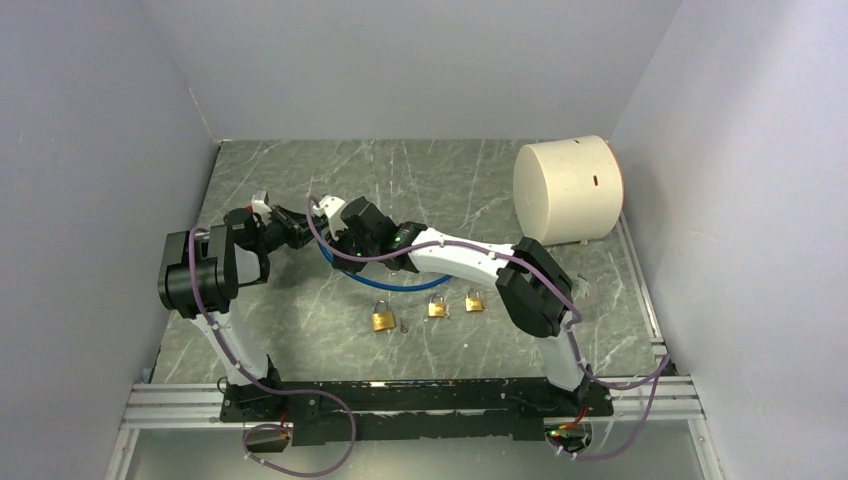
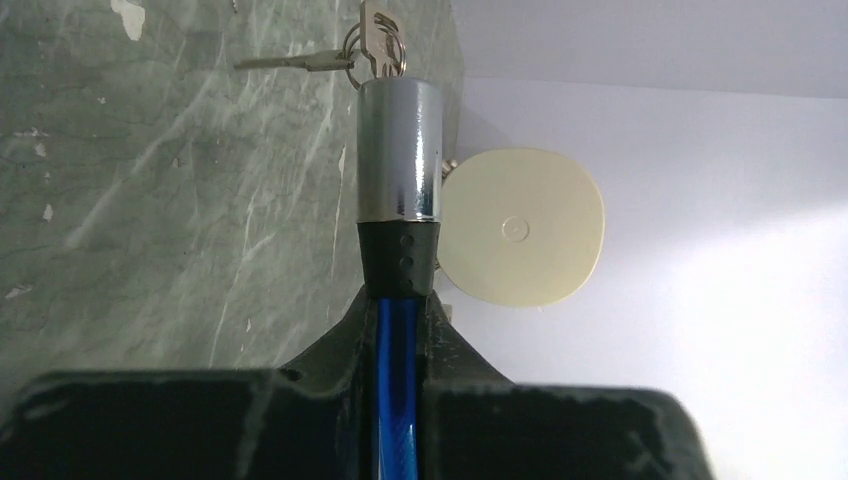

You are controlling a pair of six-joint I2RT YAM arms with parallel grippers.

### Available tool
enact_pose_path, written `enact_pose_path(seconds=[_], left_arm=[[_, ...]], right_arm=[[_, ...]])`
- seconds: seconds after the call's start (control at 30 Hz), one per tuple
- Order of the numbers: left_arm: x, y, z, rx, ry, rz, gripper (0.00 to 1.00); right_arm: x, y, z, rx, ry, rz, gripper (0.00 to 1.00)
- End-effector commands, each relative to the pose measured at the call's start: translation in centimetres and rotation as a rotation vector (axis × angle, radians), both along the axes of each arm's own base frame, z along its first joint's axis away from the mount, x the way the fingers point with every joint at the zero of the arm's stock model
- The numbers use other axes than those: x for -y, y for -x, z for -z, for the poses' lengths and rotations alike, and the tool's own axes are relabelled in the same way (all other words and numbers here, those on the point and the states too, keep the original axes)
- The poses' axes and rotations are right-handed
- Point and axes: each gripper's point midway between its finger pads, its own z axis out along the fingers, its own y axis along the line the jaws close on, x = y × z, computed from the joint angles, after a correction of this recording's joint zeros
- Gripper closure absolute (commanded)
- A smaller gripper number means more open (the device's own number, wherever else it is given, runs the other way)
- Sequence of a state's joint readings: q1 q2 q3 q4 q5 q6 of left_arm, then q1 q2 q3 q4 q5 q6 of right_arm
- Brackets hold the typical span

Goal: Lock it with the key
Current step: Pick up the lock from the center of the board.

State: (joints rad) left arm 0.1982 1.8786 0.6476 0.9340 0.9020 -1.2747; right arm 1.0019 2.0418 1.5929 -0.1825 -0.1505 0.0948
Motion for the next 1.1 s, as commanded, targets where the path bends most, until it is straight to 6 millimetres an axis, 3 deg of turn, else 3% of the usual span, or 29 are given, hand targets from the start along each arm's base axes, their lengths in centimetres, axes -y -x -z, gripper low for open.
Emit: enact_pose_path(seconds=[0.0, 0.2, 0.3, 0.43, 0.53, 0.63, 0.77, 0.9, 1.07], left_arm=[[0.0, -1.0, -2.6, 0.137, -0.031, 0.019, 0.97], [0.1, -0.7, -4.7, 0.201, -0.070, 0.038, 0.98], [-0.3, -0.9, -6.1, 0.217, -0.104, 0.004, 0.97], [-0.7, -1.3, -8.1, 0.177, -0.112, -0.046, 0.97], [-0.9, -1.6, -10.4, 0.170, -0.101, -0.072, 0.98], [-1.0, -1.5, -12.5, 0.165, -0.113, -0.084, 0.97], [-0.8, -1.1, -14.2, 0.155, -0.159, -0.089, 0.97], [-0.2, -0.4, -15.4, 0.161, -0.172, -0.095, 0.97], [0.6, 0.3, -17.3, 0.186, -0.168, -0.117, 0.97]], right_arm=[[-0.5, 0.3, -4.5, 0.041, -0.092, -0.004, 1.00], [0.9, -0.5, -5.2, -0.018, -0.131, 0.117, 0.74], [2.3, -0.9, -6.9, -0.060, -0.204, 0.158, 0.63], [5.8, -2.4, -8.5, -0.104, -0.264, 0.265, 0.55], [9.8, -3.6, -8.5, -0.112, -0.260, 0.420, 0.51], [15.0, -4.7, -6.4, -0.132, -0.187, 0.679, 0.43], [20.2, -4.0, -2.8, -0.241, -0.136, 0.895, 0.36], [21.5, -2.6, -0.2, -0.376, -0.184, 0.956, 0.35], [20.5, -1.7, 1.8, -0.526, -0.273, 0.963, 0.34]])
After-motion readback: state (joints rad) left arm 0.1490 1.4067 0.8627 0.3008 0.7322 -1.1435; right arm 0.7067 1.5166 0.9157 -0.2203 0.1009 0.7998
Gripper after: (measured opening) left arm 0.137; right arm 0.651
